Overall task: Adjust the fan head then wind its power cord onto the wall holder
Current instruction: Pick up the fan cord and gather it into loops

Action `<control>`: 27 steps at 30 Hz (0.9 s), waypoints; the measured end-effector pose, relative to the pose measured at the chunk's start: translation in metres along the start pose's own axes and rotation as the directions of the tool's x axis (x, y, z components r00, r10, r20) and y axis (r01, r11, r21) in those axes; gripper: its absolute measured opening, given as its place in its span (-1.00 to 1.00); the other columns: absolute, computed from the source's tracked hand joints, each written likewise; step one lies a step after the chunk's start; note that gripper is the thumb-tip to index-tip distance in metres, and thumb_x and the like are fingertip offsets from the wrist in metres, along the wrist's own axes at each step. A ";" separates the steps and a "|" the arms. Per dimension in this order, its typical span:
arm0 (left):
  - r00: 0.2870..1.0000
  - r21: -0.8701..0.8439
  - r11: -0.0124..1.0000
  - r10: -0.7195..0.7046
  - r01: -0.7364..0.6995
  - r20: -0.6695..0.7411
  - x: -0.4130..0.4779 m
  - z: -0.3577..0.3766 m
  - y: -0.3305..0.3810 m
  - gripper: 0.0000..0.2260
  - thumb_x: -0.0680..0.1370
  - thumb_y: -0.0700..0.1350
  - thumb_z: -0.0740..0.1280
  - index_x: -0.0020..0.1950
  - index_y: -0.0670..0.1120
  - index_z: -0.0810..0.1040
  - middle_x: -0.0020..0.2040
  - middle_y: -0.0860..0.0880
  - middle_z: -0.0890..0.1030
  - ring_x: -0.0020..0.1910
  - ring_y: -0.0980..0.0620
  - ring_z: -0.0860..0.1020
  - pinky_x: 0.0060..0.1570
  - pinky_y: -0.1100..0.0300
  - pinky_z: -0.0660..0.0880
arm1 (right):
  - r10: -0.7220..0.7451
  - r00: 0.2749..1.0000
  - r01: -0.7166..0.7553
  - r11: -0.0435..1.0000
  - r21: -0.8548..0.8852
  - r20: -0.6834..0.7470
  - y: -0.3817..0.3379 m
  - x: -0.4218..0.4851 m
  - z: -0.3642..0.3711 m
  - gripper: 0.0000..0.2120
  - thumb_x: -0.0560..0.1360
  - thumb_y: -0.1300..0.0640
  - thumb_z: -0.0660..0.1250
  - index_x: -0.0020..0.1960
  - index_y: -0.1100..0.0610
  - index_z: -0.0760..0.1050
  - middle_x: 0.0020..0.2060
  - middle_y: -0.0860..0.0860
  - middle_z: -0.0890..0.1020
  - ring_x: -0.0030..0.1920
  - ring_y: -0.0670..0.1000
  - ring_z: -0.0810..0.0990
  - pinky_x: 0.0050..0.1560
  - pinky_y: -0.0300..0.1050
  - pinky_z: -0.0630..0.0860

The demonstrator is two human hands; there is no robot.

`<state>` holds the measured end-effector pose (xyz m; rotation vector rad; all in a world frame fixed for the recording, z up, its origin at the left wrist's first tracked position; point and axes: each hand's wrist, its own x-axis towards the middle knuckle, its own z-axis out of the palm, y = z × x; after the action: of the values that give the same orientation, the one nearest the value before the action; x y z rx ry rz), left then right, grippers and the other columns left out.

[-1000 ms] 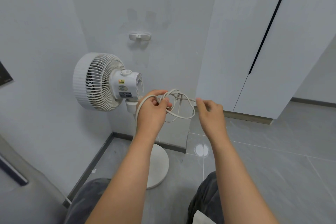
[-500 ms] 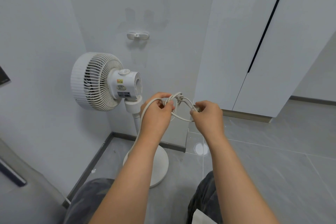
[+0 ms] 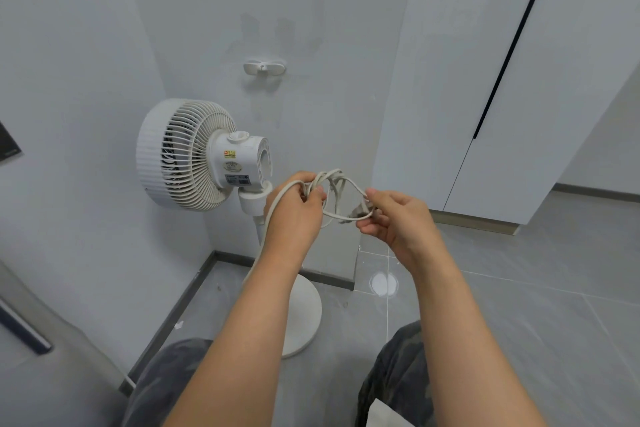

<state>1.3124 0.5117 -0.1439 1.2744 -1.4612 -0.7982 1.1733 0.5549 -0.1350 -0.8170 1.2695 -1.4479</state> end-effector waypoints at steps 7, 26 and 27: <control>0.992 0.049 0.999 -0.026 0.020 0.123 -0.002 0.004 -0.007 -0.85 0.53 -0.21 0.25 -0.11 0.05 0.51 -0.16 -0.02 0.67 -0.14 0.00 0.64 -0.08 0.08 0.58 | -0.023 0.999 0.019 0.995 0.096 0.040 0.003 0.000 0.003 -0.83 0.58 0.18 0.21 -0.07 0.19 0.57 -0.46 0.06 0.55 -0.56 -0.05 0.49 -0.52 -0.28 0.49; 0.972 -0.040 0.993 -0.102 0.113 0.212 0.006 -0.002 -0.003 -0.90 0.61 -0.18 0.14 0.04 -0.10 0.44 -0.09 -0.11 0.62 -0.21 -0.09 0.61 -0.30 0.12 0.54 | -0.048 0.985 0.047 0.999 0.011 0.168 0.005 0.003 -0.001 -0.76 0.43 0.55 0.24 -0.08 0.26 0.54 -0.29 0.17 0.56 -0.43 -0.04 0.61 -0.28 -0.23 0.60; 0.968 -0.079 0.987 -0.116 0.137 0.223 0.007 -0.003 -0.002 -0.91 0.62 -0.19 0.13 0.01 -0.09 0.42 -0.09 -0.12 0.61 -0.24 -0.10 0.61 -0.32 0.13 0.53 | -0.057 0.987 0.059 0.998 -0.011 0.150 0.006 0.003 0.000 -0.76 0.43 0.54 0.25 -0.09 0.25 0.53 -0.26 0.17 0.57 -0.42 -0.04 0.63 -0.27 -0.23 0.61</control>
<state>1.3164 0.5053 -0.1427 1.2487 -1.5050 -1.1084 1.1740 0.5525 -0.1408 -0.9621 1.1534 -1.3965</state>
